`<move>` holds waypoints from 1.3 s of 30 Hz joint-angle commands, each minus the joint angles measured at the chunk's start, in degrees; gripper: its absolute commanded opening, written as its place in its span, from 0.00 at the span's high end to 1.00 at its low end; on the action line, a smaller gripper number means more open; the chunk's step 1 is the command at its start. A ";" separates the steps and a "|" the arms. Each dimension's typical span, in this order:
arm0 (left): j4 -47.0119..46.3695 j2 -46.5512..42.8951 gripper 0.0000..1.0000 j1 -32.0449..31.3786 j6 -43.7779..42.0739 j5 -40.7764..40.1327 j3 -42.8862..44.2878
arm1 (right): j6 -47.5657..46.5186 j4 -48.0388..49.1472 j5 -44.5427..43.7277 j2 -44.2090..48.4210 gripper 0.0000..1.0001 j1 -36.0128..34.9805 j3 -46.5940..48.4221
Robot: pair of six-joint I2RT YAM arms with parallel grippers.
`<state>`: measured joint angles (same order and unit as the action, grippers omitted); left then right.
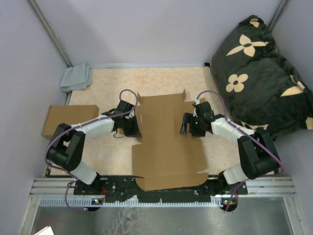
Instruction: Fold the paper box
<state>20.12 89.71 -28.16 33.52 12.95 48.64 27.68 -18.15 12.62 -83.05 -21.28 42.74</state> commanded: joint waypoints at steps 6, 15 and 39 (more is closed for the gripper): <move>5.99 0.07 1.00 -0.50 -2.01 -6.60 5.38 | -0.11 -0.86 -3.06 0.39 0.23 -0.34 1.95; 7.78 -1.44 1.00 -0.49 -2.29 -7.88 5.92 | -1.06 -5.79 -11.87 -0.44 0.22 -0.34 4.51; 5.20 3.47 1.00 -0.49 -2.49 -6.65 3.65 | -3.38 -1.86 -3.70 -4.90 0.21 -0.35 6.81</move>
<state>26.61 91.81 -28.47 31.64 5.58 52.75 24.43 -21.98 5.39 -88.07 -21.26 48.10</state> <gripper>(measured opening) 0.013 0.798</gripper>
